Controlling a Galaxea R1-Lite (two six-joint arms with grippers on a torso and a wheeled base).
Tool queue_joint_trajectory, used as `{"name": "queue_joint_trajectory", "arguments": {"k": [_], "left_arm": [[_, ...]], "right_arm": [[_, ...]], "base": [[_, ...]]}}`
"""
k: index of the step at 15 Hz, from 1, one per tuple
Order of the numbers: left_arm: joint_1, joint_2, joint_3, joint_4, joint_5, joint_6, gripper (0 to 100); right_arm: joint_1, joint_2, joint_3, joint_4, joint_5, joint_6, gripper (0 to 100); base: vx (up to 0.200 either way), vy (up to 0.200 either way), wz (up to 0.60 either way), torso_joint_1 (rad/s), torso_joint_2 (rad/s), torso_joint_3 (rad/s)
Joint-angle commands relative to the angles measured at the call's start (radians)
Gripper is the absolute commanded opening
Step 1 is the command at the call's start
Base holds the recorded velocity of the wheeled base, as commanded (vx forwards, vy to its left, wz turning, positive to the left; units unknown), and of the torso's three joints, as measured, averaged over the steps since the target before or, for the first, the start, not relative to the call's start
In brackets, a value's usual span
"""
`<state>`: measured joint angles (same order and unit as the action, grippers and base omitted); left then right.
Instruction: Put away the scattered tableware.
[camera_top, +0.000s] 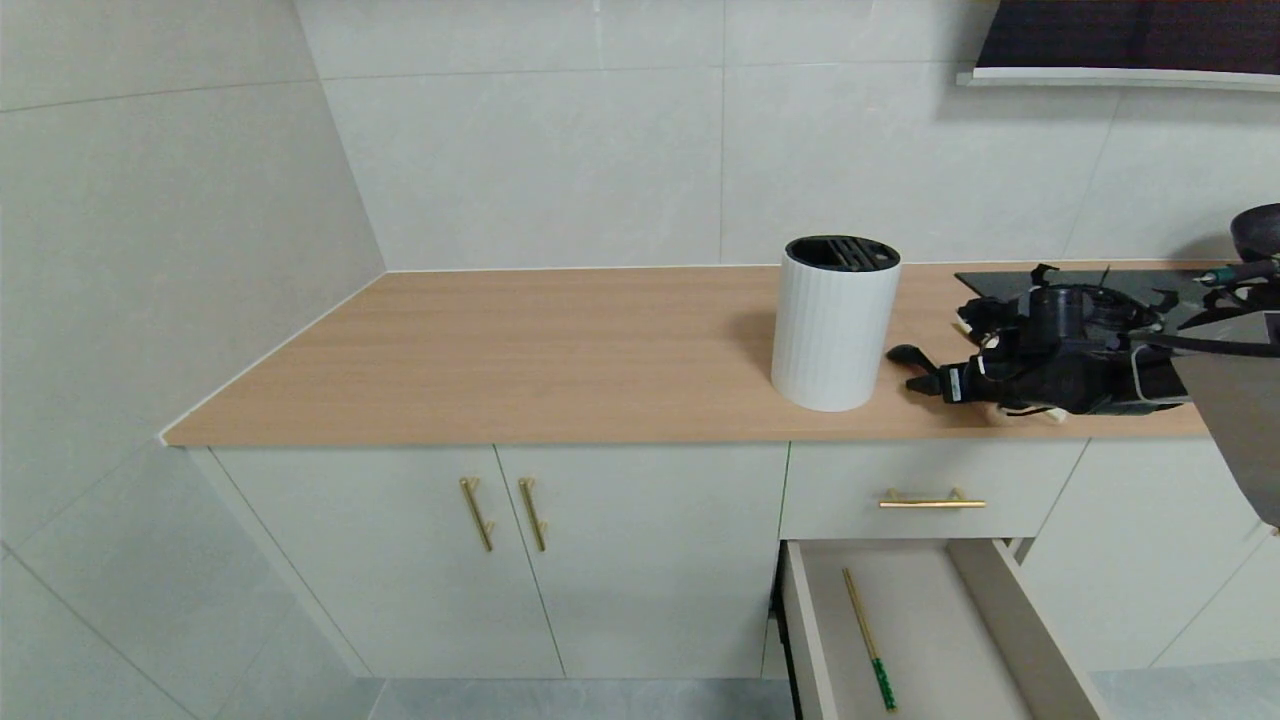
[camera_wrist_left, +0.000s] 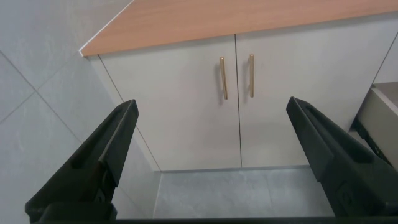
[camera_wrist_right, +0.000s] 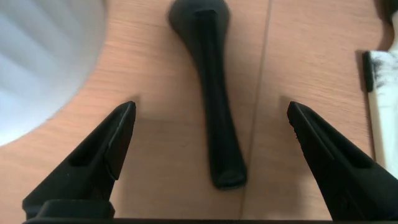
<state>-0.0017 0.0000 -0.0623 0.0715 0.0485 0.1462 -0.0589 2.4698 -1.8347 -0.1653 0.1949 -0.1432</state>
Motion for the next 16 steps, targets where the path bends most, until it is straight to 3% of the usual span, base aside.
{"name": "queue_joint_trajectory", "arguments": {"k": [1,2,12,16], "left_arm": [[0.0,0.0,-0.001,0.001,0.001,0.0,100],[0.0,0.0,0.001,0.001,0.001,0.0,100],[0.0,0.0,0.001,0.001,0.001,0.0,100],[0.0,0.0,0.001,0.001,0.001,0.0,100]], "right_arm": [[-0.002,0.015,-0.008,0.0,0.0,0.001,100],[-0.002,0.021,-0.015,0.004,0.0,0.001,0],[-0.007,-0.041,-0.029,0.122,-0.018,0.047,0],[-0.007,-0.304,0.224,0.19,-0.04,0.16,0]], "base": [[0.0,0.0,0.0,0.0,0.0,0.0],[0.0,0.0,0.0,0.0,0.0,0.0],[0.0,0.0,0.0,0.0,0.0,0.0],[0.0,0.0,0.0,0.0,0.0,0.0]]}}
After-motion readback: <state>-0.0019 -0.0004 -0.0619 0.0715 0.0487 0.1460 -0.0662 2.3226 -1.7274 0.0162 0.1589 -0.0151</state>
